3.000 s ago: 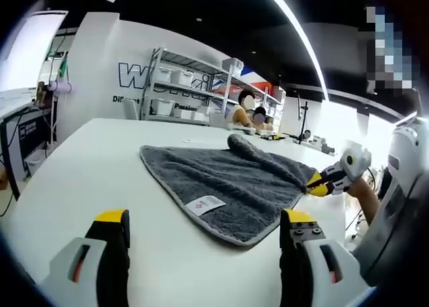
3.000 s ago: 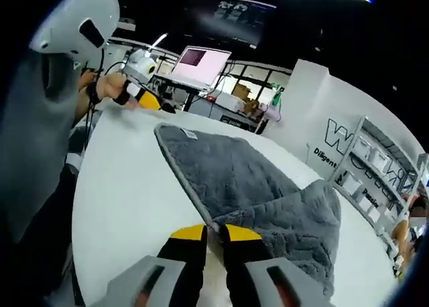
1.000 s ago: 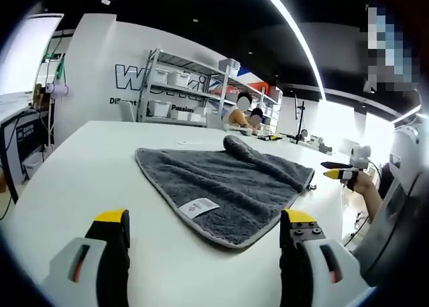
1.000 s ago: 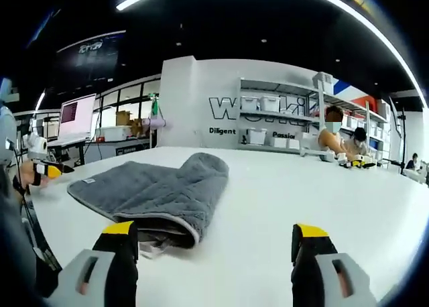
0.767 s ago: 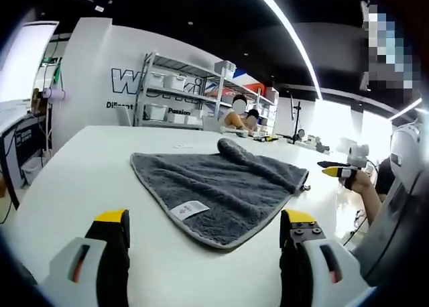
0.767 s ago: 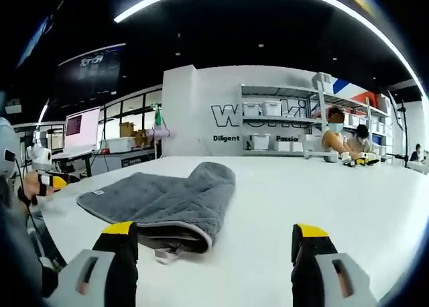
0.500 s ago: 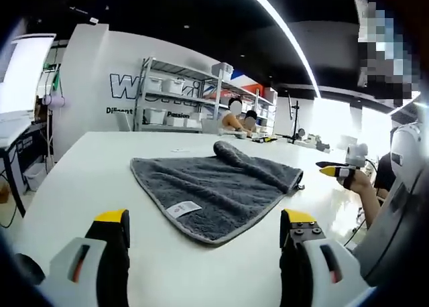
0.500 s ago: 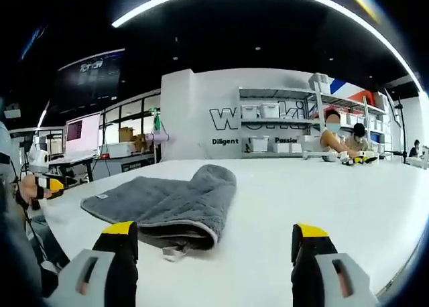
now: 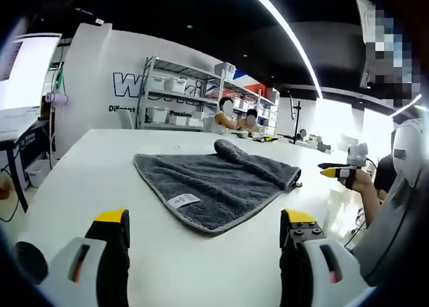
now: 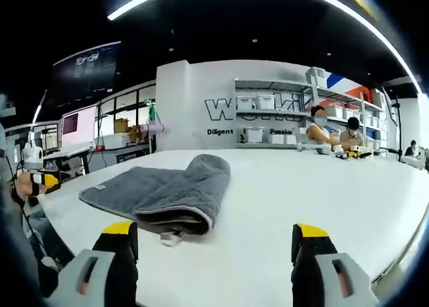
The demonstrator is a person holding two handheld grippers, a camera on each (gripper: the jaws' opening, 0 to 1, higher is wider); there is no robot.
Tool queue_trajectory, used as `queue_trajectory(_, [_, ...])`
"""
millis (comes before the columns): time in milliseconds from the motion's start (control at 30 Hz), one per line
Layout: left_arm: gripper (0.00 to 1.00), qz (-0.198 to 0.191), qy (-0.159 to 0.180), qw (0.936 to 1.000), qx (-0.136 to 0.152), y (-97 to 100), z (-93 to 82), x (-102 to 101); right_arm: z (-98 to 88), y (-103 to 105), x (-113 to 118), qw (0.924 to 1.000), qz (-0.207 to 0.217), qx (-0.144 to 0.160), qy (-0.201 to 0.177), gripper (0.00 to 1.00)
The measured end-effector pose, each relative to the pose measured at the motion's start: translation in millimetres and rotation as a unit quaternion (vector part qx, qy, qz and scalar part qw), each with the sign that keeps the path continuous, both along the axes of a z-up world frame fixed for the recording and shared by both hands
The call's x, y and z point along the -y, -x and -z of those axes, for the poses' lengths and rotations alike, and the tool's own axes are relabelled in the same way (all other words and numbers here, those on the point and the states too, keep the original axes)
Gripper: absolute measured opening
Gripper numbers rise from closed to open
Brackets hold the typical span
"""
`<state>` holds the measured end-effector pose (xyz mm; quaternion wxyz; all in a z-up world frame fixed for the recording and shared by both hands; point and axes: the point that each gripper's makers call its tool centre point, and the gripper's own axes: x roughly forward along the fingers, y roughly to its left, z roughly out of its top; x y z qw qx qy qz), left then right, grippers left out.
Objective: Fold the towel on the table until its edges align and the towel forms a compact rectangular stack.
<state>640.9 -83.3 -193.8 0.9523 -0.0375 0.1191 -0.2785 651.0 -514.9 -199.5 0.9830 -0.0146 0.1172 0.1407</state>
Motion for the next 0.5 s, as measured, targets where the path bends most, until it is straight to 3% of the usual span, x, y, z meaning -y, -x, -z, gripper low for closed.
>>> queue_trajectory(333, [0.98,-0.012,-0.001,0.9999,-0.003,-15.4,1.1,-4,17.6,-20,2,0.9993,-0.001,-0.033,0.020,0.98])
queue_trajectory(500, [0.98,-0.017,-0.012,0.9996,-0.020,-22.2,8.5,2,20.9,-34,3,0.9992,-0.010,-0.037,0.015,0.97])
